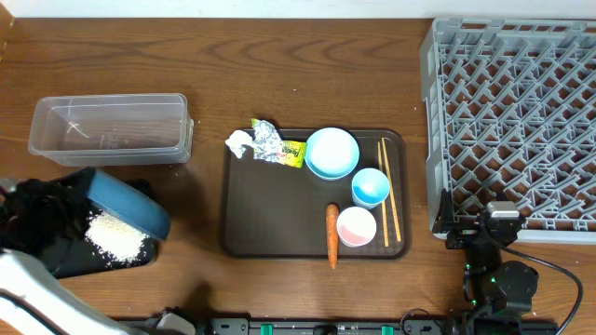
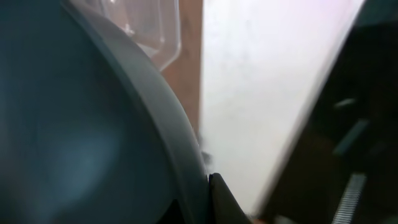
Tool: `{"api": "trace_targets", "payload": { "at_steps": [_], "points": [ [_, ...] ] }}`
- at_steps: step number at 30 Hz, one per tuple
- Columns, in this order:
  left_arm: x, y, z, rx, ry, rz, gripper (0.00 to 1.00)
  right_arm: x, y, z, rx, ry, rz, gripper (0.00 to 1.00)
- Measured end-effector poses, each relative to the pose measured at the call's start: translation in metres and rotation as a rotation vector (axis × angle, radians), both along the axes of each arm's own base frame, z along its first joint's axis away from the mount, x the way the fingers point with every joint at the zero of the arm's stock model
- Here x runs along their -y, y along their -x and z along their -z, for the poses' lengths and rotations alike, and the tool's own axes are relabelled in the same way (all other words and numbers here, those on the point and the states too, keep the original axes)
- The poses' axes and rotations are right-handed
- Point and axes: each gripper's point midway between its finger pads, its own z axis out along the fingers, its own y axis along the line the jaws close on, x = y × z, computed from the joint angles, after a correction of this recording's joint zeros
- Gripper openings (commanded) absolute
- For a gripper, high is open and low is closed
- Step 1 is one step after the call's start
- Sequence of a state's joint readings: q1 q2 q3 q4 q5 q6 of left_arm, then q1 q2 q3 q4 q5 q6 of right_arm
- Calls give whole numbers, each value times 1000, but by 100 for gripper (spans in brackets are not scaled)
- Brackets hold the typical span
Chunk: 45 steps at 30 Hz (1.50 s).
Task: Sort waste into correct bins and load items into the dishwasher rack
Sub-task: 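Carry the bowl left and tip rice onto the black tray, then bring the emptied blue bowl back onto the brown tray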
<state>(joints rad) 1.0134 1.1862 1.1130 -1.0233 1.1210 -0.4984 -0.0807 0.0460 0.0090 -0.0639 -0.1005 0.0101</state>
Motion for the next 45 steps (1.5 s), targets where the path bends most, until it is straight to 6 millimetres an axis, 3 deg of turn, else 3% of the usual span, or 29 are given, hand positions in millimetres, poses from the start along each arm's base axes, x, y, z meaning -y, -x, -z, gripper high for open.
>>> {"api": "trace_targets", "payload": {
  "at_steps": [7, 13, 19, 25, 35, 45],
  "points": [
    [65, -1, -2, -63, -254, 192, 6, 0, 0, 0, 0, 0, 0, 99],
    [124, 9, 18, -159, -352, 425, 6, 0, 0, 0, 0, 0, 0, 99],
    [170, 16, 34, -202, -483, 643, 6, 0, 0, 0, 0, 0, 0, 99],
    [197, 15, 52, -246, -613, 771, 6, 0, 0, 0, 0, 0, 0, 99],
    [253, -24, 90, -223, -741, 934, 6, 0, 0, 0, 0, 0, 0, 99],
    [274, -44, 145, -316, -804, 1003, 6, 0, 0, 0, 0, 0, 0, 99]
  ]
}}
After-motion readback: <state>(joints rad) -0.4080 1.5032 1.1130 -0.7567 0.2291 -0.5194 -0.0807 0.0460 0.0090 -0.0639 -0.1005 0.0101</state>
